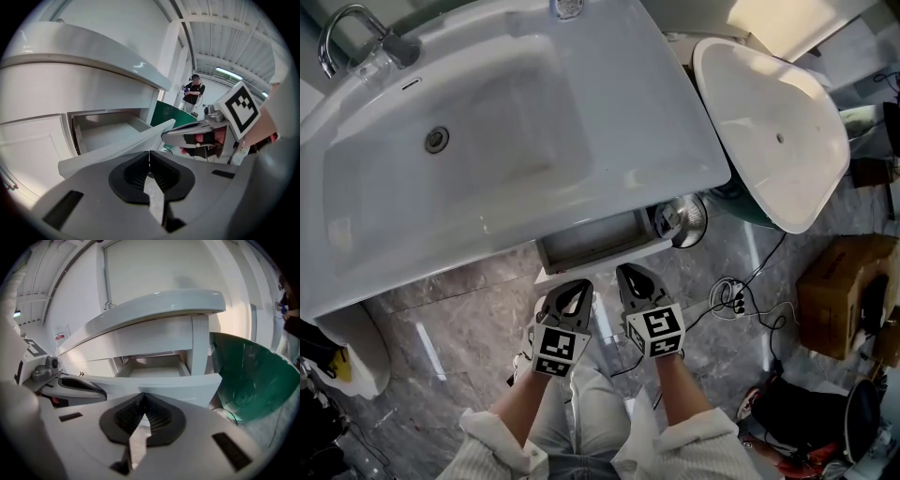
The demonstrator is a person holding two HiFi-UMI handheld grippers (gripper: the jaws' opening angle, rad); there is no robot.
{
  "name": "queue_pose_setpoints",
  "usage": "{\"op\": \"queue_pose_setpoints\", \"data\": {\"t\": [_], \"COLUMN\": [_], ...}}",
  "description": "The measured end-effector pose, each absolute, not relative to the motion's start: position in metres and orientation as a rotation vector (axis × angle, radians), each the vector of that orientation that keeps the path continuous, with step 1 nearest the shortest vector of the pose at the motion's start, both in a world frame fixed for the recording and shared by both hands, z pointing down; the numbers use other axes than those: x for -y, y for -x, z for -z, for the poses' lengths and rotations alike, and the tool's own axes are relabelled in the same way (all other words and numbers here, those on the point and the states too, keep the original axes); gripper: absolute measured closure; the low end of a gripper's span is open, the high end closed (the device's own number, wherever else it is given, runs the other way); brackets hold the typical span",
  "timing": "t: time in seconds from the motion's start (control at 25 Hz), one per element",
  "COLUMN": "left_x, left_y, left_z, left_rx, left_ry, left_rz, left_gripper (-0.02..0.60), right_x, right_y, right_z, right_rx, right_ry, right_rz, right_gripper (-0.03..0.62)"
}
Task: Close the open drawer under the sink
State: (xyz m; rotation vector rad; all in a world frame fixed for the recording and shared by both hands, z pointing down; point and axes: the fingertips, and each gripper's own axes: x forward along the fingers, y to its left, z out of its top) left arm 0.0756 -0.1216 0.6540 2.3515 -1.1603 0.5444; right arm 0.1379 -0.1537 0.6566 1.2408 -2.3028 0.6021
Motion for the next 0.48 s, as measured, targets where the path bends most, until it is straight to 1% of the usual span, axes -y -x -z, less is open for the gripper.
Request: {"op": "queue_pose_setpoints", "data": {"t": [0.48], "left_x": [0.133], "left_y": [-0.072], "left_z": [-0.652], "left_rx": [1.172], "left_ry": [-2.361], "left_rz": [-0.538], "left_gripper": [0.566], "right_x": [0.162], "right_y": [-0.132], "right_z": [-0.653], "right_rx": [2.304], "right_ry": [-1.288], "right_rz": [-0.588], "right_gripper": [0.584]}}
